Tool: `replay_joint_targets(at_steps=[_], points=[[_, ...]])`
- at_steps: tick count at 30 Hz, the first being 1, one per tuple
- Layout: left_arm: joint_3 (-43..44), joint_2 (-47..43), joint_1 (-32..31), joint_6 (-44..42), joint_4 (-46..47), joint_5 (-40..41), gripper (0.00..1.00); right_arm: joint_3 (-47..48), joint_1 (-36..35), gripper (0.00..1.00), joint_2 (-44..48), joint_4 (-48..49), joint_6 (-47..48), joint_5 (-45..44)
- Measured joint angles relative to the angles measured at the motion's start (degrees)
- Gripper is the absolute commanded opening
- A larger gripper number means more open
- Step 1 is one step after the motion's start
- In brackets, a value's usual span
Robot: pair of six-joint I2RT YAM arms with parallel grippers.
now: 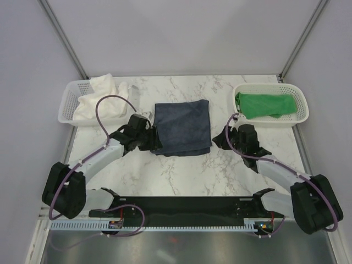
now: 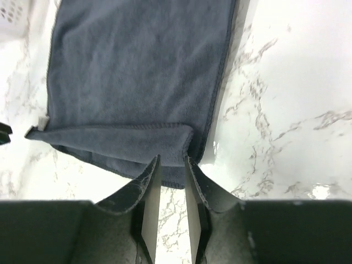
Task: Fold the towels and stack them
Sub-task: Fold the towel
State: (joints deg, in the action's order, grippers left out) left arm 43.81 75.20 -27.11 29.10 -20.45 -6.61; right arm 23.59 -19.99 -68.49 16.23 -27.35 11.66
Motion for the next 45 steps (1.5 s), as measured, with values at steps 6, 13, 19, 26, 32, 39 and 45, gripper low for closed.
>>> replay_joint_targets(at_steps=[6, 13, 19, 26, 32, 39, 45], points=[[5.68, 1.20, 0.00, 0.02, -1.18, -1.38, 0.54, 5.62, 0.11, 0.27, 4.31, -5.88, -1.20, -1.55], [13.92, 16.09, 1.44, -0.66, -1.31, -0.48, 0.49, 15.85, 0.17, 0.29, -13.00, -5.60, 1.22, 1.97], [17.84, 22.40, 4.20, -0.85, -1.70, -1.92, 0.47, 28.20, 0.22, 0.33, -29.49, -7.85, 5.22, 10.34], [16.83, 22.69, 4.09, -0.83, -0.68, -9.16, 0.41, 31.45, 0.11, 0.29, -35.41, -10.01, 8.15, 14.62], [14.40, 22.69, 3.50, -0.76, 0.68, -14.47, 0.40, 31.74, -1.29, 0.28, -36.59, -11.32, 9.09, 16.57], [11.34, 22.69, 2.36, -0.79, 1.99, -17.90, 0.39, 31.56, -2.56, 0.29, -36.46, -12.61, 10.36, 17.33], [8.92, 22.47, 1.64, -0.79, 3.06, -19.54, 0.38, 29.92, -2.58, 0.29, -34.86, -14.36, 11.13, 17.44]])
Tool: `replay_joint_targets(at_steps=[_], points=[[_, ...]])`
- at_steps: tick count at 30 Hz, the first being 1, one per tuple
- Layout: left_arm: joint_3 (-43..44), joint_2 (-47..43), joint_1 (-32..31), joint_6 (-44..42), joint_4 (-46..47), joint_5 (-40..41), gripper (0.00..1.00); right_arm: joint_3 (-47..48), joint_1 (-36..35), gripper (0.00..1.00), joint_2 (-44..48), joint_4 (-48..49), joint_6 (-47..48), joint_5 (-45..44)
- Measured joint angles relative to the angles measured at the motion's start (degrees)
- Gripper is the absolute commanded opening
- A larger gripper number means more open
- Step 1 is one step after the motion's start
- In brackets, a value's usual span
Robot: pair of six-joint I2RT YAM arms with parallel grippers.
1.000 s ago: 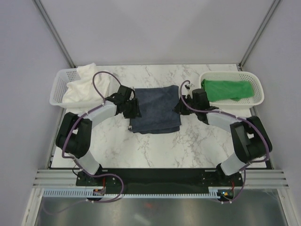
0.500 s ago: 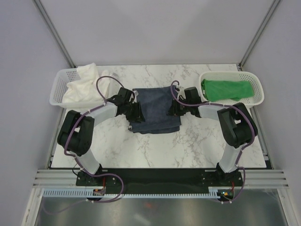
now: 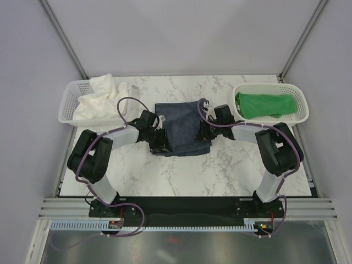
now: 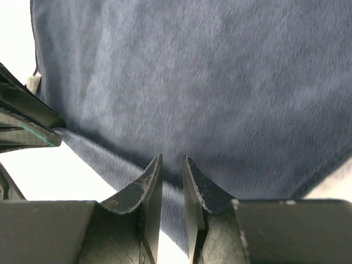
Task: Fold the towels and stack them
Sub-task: Fold the towel
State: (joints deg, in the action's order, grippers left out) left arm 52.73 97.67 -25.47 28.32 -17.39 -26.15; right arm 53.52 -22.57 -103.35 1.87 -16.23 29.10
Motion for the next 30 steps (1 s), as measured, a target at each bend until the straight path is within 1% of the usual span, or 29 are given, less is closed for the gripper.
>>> replay_joint_targets(at_steps=[5, 10, 14, 17, 21, 23, 27, 30], points=[[-1.88, -2.58, -0.57, 0.00, 0.00, -0.66, 0.38, -1.88, -0.22, 0.29, 4.24, -1.27, 0.04, -0.02], [-2.69, -5.57, -1.20, 0.00, 2.21, -3.54, 0.38, -5.01, -0.48, 0.29, 9.75, -1.64, -0.02, -0.55], [-4.02, -5.86, -2.34, 0.00, 5.09, -6.97, 0.38, -8.55, -0.48, 0.27, 14.25, -2.08, -0.55, -1.84], [-4.50, -5.29, -3.93, 0.00, 5.92, -8.04, 0.38, -10.05, -0.48, 0.26, 17.31, -2.93, -1.81, -3.13], [-5.57, -5.16, -5.60, 0.02, 7.23, -8.52, 0.38, -10.12, -0.68, 0.31, 20.41, -2.91, -3.65, -4.94], [-5.97, -5.16, -6.01, 0.02, 7.61, -8.52, 0.38, -9.70, -0.85, 0.36, 20.87, -3.21, -4.02, -5.68], [-6.10, -5.14, -6.16, 0.07, 8.17, -8.50, 0.38, -6.80, -1.22, 0.36, 18.88, -3.69, -4.11, -7.08], [-5.88, -5.25, -6.16, 0.31, 8.37, -8.26, 0.38, -2.10, -1.42, 0.34, 13.62, -4.04, -3.06, -6.64]])
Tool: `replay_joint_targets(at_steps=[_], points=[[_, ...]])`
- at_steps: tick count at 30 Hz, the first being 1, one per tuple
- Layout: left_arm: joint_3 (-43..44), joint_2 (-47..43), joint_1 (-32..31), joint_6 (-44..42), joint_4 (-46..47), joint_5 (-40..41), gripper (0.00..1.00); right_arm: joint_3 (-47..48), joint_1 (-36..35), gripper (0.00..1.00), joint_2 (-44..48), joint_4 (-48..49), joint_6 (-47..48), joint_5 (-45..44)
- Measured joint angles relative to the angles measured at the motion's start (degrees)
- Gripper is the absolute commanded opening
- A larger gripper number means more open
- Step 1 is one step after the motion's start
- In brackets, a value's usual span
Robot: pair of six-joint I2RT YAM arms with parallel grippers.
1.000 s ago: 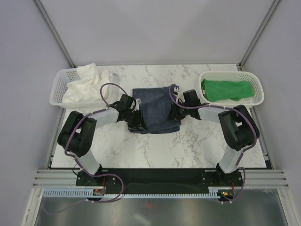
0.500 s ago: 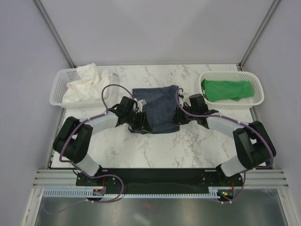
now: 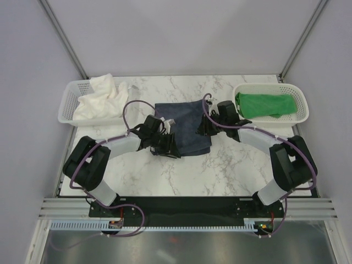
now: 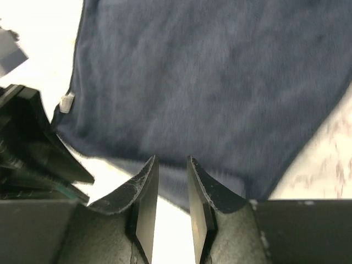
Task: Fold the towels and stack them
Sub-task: Fold the towel
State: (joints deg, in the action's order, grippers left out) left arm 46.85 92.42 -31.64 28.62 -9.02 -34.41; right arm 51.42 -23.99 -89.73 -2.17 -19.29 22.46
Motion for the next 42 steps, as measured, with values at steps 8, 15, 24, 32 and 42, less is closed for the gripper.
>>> replay_joint_targets(at_steps=[8, 15, 24, 32, 42], points=[[8.96, -2.60, 2.47, 1.03, -3.63, 6.49, 0.41, 12.63, -0.57, 0.31, -14.80, -5.57, 4.57, 3.58], [15.30, -2.67, 10.84, 2.23, -6.05, 12.35, 0.41, 12.70, -0.76, 0.31, -16.28, -10.19, 7.34, 4.72], [15.78, -2.67, 13.51, 3.28, -8.44, 16.17, 0.40, 9.07, -1.03, 0.31, -15.85, -11.67, 8.72, 5.01], [15.65, -2.67, 14.51, 3.32, -8.72, 17.27, 0.41, 5.05, -1.09, 0.31, -7.85, -13.05, 8.61, 4.74], [17.31, 1.16, 17.97, 3.30, -8.85, 19.45, 0.41, -8.11, -1.68, 0.31, 5.33, -12.26, 4.57, 1.57]])
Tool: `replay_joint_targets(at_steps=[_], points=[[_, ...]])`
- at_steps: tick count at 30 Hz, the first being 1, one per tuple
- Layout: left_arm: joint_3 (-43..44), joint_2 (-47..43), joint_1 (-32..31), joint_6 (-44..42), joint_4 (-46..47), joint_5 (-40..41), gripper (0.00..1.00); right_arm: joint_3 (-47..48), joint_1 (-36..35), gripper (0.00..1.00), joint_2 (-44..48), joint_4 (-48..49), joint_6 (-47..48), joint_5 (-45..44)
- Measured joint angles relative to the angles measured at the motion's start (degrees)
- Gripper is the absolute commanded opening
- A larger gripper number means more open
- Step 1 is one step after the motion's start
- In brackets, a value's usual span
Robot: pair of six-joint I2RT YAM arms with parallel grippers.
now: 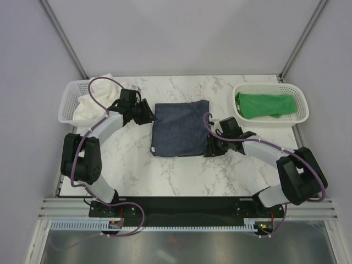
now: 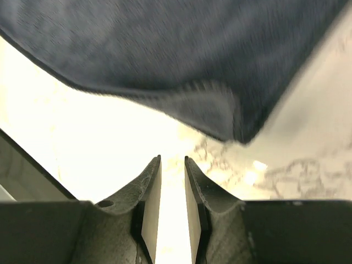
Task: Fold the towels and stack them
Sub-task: Fold the towel
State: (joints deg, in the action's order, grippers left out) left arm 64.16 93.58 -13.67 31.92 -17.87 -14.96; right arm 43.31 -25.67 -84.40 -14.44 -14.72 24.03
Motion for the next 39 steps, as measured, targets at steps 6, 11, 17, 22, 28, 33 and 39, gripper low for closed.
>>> replay_joint_targets(at_steps=[6, 11, 17, 22, 28, 33, 39], points=[[6.75, 5.55, 0.96, -1.60, -0.90, 1.92, 0.45, -2.69, 0.00, 0.34, 7.63, -1.05, -3.72, -4.35], [13.88, 11.69, 0.96, -3.91, -0.66, 2.95, 0.45, 5.73, 0.02, 0.36, 6.36, 1.14, -3.89, -9.03], [19.87, 20.48, 1.05, -5.70, -0.59, 2.99, 0.45, 15.58, 0.02, 0.36, -6.56, 4.76, -0.90, -7.21], [21.79, 24.04, 1.05, -6.19, -1.25, 3.10, 0.45, 15.96, 0.02, 0.35, -14.01, 2.51, 1.53, -6.10], [23.15, 25.70, 1.05, -6.58, -1.42, 3.10, 0.45, 12.17, 0.02, 0.32, -11.34, 0.17, 2.91, -6.01], [23.80, 25.88, 1.07, -7.67, -1.64, 3.10, 0.45, 4.83, 0.02, 0.28, -0.61, -1.97, 1.86, -6.45], [26.82, 28.39, 1.46, -8.04, -1.53, 2.95, 0.45, 7.91, 0.02, 0.38, 0.79, -2.05, 0.72, -10.29]])
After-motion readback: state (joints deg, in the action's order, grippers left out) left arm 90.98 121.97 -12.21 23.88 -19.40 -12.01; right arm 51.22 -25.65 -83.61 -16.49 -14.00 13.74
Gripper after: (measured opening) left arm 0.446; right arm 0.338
